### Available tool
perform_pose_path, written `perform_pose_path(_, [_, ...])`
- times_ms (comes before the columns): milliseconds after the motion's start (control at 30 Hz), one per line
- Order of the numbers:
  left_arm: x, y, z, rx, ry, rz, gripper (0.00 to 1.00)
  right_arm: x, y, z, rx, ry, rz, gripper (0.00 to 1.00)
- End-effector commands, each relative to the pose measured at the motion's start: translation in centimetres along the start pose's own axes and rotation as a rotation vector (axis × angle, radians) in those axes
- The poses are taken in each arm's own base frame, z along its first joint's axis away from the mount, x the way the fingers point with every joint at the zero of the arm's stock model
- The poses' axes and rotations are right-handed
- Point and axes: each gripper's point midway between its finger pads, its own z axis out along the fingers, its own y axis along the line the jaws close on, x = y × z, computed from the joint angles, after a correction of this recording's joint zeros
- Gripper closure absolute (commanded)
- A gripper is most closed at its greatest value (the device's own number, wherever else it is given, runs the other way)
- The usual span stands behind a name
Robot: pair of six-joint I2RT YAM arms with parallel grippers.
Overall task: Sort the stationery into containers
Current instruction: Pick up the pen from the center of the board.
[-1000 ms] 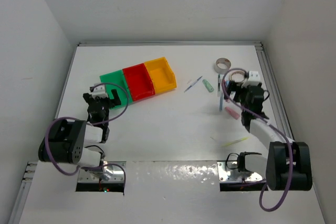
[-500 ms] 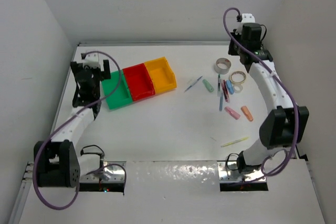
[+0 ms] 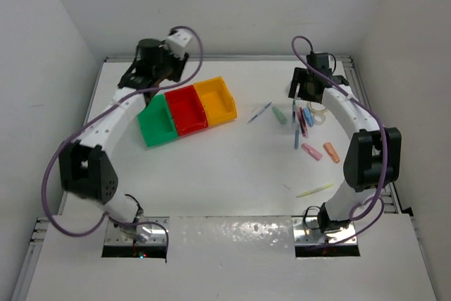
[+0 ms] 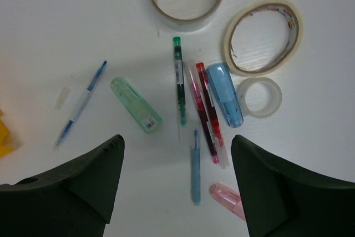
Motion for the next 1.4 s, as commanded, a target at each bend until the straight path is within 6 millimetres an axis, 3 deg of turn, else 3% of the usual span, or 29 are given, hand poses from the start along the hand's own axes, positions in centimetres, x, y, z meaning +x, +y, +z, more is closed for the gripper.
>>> perform_pose_path(0, [1.6,-10.3,3.0,0.349,0.177,0.066,0.58,-1.1,-0.8,-1.7,-0.021,-0.054,0.075,0.24])
perform_pose_path(33, [1.6,-11.9,3.8,0.38,0.207,0.075,0.58,-0.6,-0.9,-1.6,-0.032,-0.048,0.081,0.24])
perform_pose_path(67, [1.2,-15.0,4.4,0.435,0.229,0.092,0.58,-0.8,-1.1,-1.9,-0.045,-0.057,0.094,0.24])
perform_pose_path(100, [1.4,-16.9,6.4,0.472,0.281,0.068,0.58,-0.6,-0.9,-1.9,-0.066,-0.051,0.101,0.24])
perform_pose_path(167, [0.8,-20.8,7.6,0.542,0.303,0.061,0.57,-0.4,-1.0,-2.2,-0.085,-0.048,0.113,0.24])
perform_pose_path(200, [-0.1,-22.1,8.0,0.569,0.284,0.049,0.56,-0.3,-1.0,-2.3,-0.091,-0.047,0.117,0.25])
perform_pose_path(233, [0.1,-23.5,9.3,0.572,0.265,0.033,0.54,0.4,-1.0,-2.3,-0.103,-0.031,0.117,0.26])
perform_pose_path(333, [0.0,-28.6,10.4,0.61,0.222,0.054,0.51,1.6,-1.0,-2.5,-0.127,-0.008,0.123,0.28])
perform_pose_path(467, [-0.7,-32.6,12.1,0.646,0.201,-0.025,0.57,3.4,-1.2,-2.8,-0.141,0.031,0.122,0.33])
perform_pose_path(567, [-0.3,-34.5,13.5,0.639,0.205,-0.076,0.61,4.5,-1.4,-3.2,-0.147,0.051,0.114,0.34])
perform_pose_path(700, [2.6,-34.9,15.4,0.573,0.271,-0.136,0.68,5.6,-2.1,-4.0,-0.139,0.067,0.105,0.35])
perform_pose_path(900, [4.6,-34.7,16.6,0.507,0.303,-0.123,0.76,6.0,-2.6,-5.1,-0.141,0.043,0.1,0.35])
perform_pose_path(1000, [5.1,-34.6,16.9,0.491,0.305,-0.106,0.76,5.8,-2.7,-5.5,-0.145,0.028,0.092,0.35])
perform_pose_path(1367, [10.1,-33.6,17.5,0.463,0.423,-0.087,0.75,6.1,-2.8,-5.9,-0.145,0.028,0.083,0.35])
